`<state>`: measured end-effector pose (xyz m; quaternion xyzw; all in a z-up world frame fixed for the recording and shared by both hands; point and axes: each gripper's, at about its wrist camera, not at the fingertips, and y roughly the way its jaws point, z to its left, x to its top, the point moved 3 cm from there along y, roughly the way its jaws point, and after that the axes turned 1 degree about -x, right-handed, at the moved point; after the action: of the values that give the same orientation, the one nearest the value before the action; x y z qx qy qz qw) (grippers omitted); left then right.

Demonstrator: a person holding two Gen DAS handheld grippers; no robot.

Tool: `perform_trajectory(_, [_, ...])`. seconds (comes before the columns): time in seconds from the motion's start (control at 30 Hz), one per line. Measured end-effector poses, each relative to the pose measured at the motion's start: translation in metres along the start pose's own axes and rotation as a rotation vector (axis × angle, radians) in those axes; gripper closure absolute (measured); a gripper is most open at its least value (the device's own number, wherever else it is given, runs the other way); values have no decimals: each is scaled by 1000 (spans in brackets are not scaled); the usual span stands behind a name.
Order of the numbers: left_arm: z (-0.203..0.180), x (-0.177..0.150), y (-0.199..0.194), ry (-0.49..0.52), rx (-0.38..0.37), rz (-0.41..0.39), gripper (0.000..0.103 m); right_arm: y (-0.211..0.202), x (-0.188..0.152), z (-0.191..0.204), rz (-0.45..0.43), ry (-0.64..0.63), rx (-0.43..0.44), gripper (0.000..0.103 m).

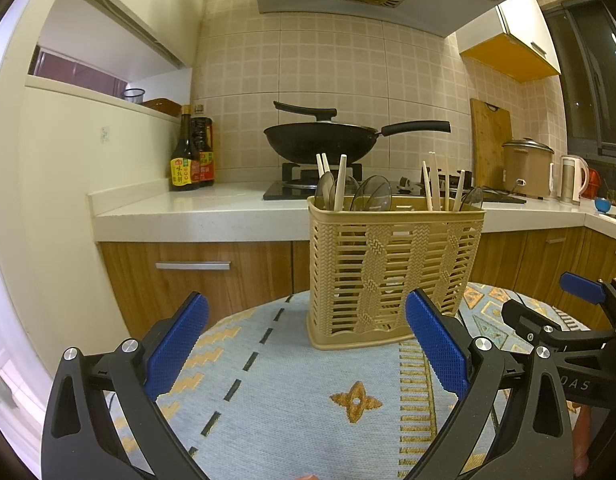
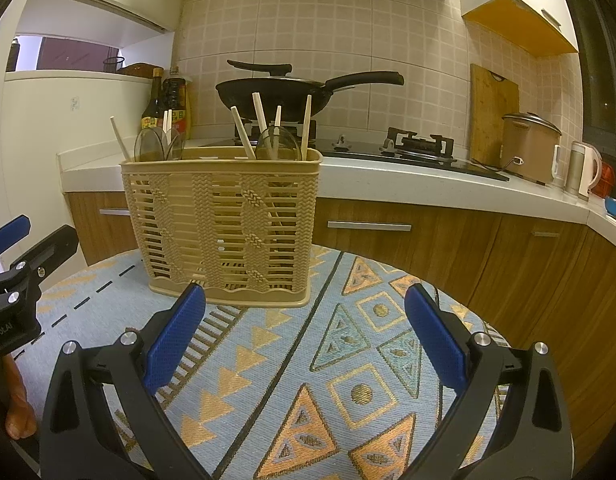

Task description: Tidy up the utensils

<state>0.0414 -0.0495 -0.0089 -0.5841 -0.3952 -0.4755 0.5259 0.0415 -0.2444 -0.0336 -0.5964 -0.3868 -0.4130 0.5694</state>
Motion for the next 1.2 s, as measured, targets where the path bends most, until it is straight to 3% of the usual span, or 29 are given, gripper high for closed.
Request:
perform_trajectory(0.73, [-2, -1, 5, 23, 30, 19, 8, 2, -1, -1, 4, -3, -20, 8])
perform_trajectory(0.93, [1, 0, 0, 26, 51, -16, 7, 3, -1, 0, 9, -1, -20, 8])
perform_trajectory(1.2, [10, 1, 4, -17, 25, 20, 7, 5, -1, 2, 17, 0, -19, 8])
